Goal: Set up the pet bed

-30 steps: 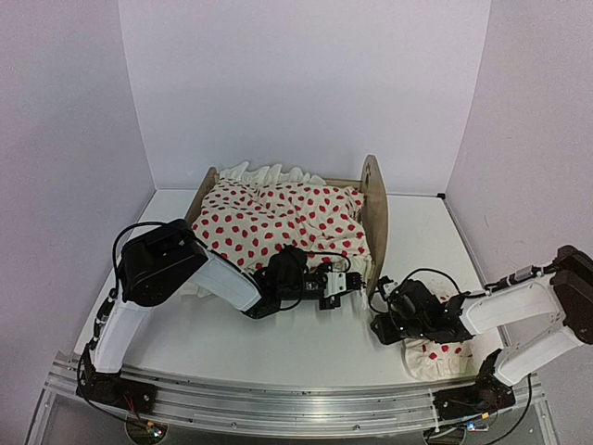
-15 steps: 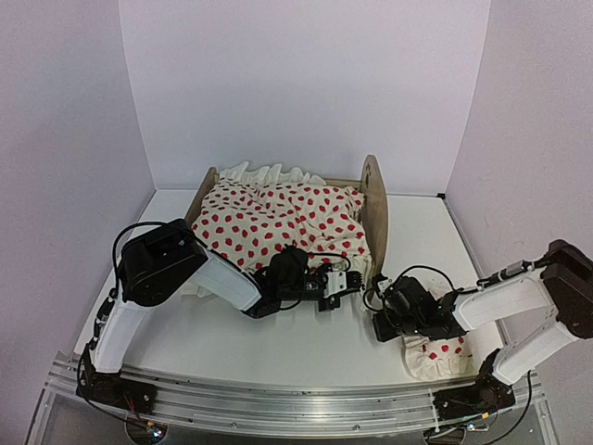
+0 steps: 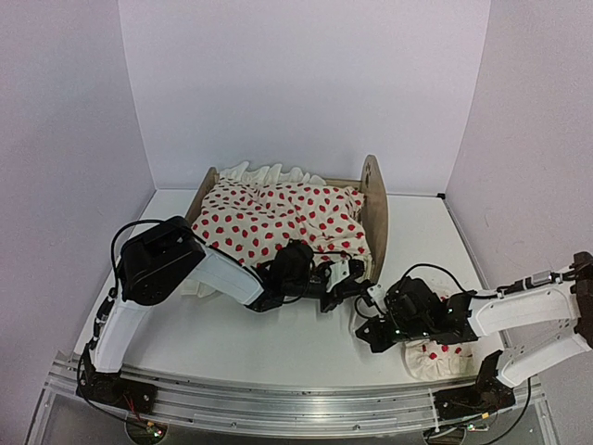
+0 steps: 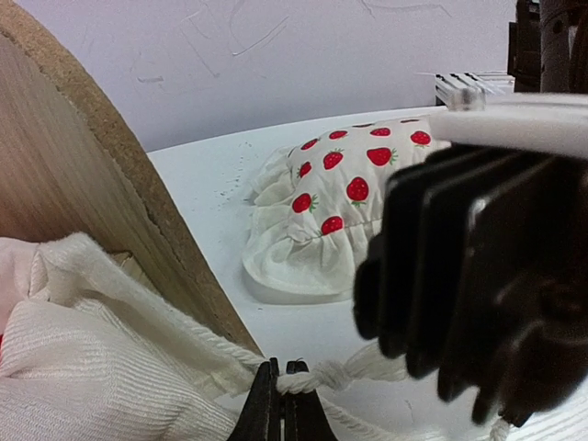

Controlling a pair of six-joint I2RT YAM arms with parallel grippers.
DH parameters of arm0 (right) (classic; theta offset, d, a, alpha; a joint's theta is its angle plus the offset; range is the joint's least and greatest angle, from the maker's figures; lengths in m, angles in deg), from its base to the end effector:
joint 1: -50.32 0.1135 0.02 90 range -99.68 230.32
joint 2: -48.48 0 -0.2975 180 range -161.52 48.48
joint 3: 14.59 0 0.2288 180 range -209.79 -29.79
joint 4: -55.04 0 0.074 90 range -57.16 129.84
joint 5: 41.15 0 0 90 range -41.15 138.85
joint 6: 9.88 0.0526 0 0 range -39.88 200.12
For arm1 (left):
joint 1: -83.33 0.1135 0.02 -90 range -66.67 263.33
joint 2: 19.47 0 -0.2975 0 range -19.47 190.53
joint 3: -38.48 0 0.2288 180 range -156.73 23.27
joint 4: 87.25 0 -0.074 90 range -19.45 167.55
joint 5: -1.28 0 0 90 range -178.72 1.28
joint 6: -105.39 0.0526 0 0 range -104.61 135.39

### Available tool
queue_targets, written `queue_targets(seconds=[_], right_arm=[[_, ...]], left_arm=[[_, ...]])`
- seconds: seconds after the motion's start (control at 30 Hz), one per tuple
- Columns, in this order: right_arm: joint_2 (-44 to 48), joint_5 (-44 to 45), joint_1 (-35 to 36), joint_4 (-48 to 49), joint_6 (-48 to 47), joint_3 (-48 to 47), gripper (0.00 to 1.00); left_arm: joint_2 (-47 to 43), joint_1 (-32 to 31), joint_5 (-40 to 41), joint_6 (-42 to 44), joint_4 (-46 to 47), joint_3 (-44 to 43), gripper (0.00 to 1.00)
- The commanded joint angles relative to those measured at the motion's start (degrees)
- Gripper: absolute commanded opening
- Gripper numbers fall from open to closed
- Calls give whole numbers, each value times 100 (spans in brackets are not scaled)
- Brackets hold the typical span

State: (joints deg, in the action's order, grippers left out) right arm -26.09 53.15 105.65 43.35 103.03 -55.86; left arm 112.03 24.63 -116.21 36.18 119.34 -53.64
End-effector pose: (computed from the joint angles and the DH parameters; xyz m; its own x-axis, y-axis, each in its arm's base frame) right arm 0.1292 0.1799 0.1853 -0.6780 -0.2978 -0.6721 -0.5711 0.7890 0.2265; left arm 0.2451 -0.4498 0.1644 0.2445 0.2039 -0.9480 0.9681 0.0041 0.2506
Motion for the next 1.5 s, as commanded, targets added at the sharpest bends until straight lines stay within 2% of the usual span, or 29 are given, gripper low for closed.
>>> queue_targets(seconds=[0.0,0.13,0.2,0.5,0.57,0.7,0.9,1.03,1.17,1.47], right_arm=[[73,-185,43,52,-112,-438,0],[74,-231,39,64,-56,-586,0],[138,-185,40,81,23,-580,0],[204,-259,35,98,386,-547,0],[258,-212,21,107,443,-528,0],[328,-342,-127,163,665,-380,0],[160,-672,-304,227,782,-388,0],[118,-795,-387,326,853,-364,0],[206,-923,-497,426,952,-326,0],[333,-1464,-710,476,1040,-349,0]], left_arm=[[-235,28,-391,-113,-516,-360,0],[-82,-17,-443,-98,-1028,-601,0],[-24,-14,-295,-32,-1256,-685,4],[-215,-8,-196,1057,-1781,-554,44],[-381,70,-255,1062,-1770,-426,49],[-835,256,-881,1134,-1756,-84,61],[-1241,338,-1616,1711,-2129,198,71],[-1413,423,-1646,1876,-2251,327,72],[-1416,422,-1715,2237,-2180,559,66],[-874,182,-1315,2529,-356,776,63]])
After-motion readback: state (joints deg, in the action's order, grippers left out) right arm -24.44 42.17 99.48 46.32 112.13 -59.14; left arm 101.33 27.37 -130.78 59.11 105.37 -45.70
